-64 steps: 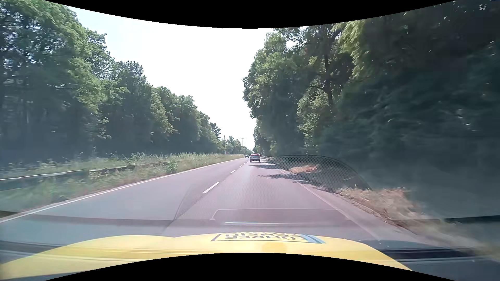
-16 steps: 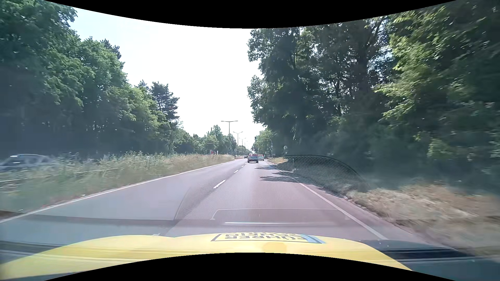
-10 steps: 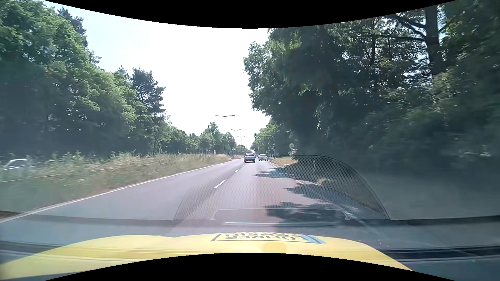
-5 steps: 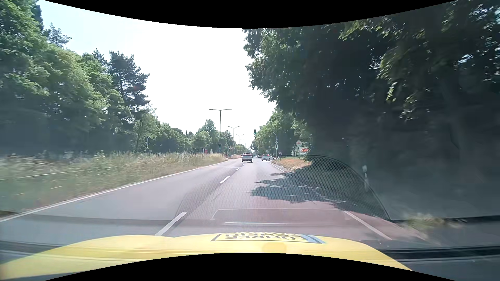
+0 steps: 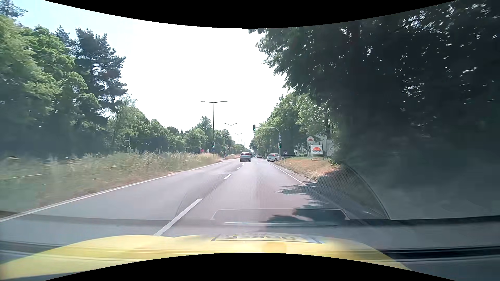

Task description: Follow the waypoints while adhering to traffic rules and regulations

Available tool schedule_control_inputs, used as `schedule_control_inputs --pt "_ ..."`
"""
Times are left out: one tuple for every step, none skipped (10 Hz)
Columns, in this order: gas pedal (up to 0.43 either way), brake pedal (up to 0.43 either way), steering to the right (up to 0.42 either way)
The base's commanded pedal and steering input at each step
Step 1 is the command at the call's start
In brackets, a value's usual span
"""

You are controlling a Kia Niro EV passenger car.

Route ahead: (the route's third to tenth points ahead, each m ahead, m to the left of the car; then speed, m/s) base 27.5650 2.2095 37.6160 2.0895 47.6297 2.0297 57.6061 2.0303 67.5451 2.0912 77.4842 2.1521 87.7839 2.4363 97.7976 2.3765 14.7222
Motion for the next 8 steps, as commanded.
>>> schedule_control_inputs --pt "0.087 0.000 0.000" --pt "0.079 0.000 0.000" --pt "0.079 0.000 0.000" --pt "0.067 0.000 0.000" --pt "0.047 0.000 0.000" --pt "0.039 0.000 0.000" --pt "0.028 0.000 0.000" --pt "0.028 0.000 -0.001"
